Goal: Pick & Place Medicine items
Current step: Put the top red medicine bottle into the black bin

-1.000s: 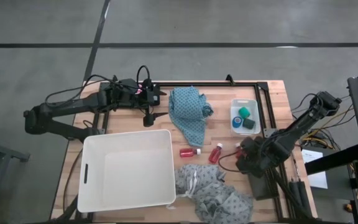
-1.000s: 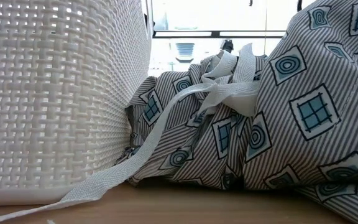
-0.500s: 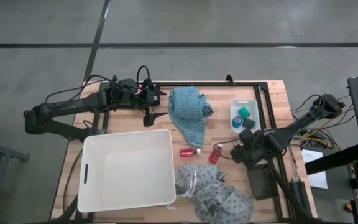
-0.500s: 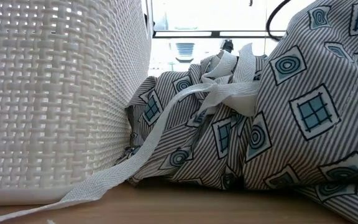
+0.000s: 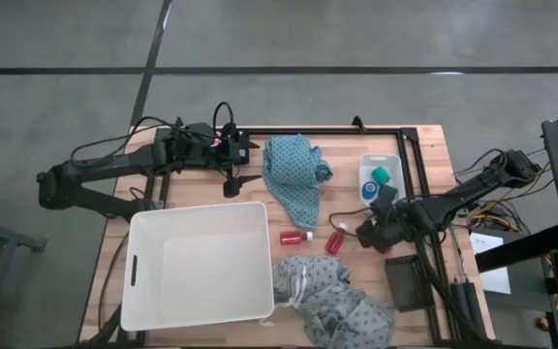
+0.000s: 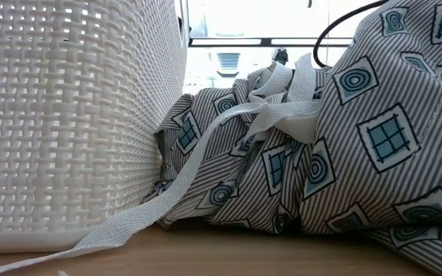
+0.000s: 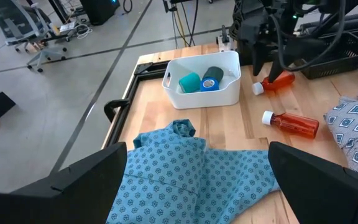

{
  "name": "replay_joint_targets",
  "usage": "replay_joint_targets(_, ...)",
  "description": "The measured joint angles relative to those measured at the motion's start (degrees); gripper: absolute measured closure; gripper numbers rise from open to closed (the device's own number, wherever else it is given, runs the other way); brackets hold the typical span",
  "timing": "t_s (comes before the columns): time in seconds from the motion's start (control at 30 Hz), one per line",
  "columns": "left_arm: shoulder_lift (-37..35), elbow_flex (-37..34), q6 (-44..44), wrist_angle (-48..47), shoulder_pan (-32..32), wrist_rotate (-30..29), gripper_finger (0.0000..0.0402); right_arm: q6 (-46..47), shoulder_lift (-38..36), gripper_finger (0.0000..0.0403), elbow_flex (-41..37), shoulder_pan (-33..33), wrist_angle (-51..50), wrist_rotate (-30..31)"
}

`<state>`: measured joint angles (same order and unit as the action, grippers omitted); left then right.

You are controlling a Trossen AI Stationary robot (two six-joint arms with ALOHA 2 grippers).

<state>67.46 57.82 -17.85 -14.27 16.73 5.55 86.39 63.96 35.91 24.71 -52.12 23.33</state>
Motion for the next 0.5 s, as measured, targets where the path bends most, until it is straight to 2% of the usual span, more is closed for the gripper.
replay_joint_targets(0.1, 0.0, 0.0, 0.0, 0.0, 0.0, 0.0, 0.0009, 0.0, 0.0, 0.0182, -0.4, -1.0, 0.3, -0.5)
replay_joint_targets(0.23, 0.0, 0.0, -0.2, 0.0, 0.0, 0.0, 0.0009, -0.2, 0.0, 0.0182, -0.8, -4.2, 0.5, -4.0)
replay_joint_targets(0.5, 0.0, 0.0, -0.2, 0.0, 0.0, 0.0, 0.0007, -7.5, 0.0, 0.0182, -0.8, -13.2, 2.1, -11.5)
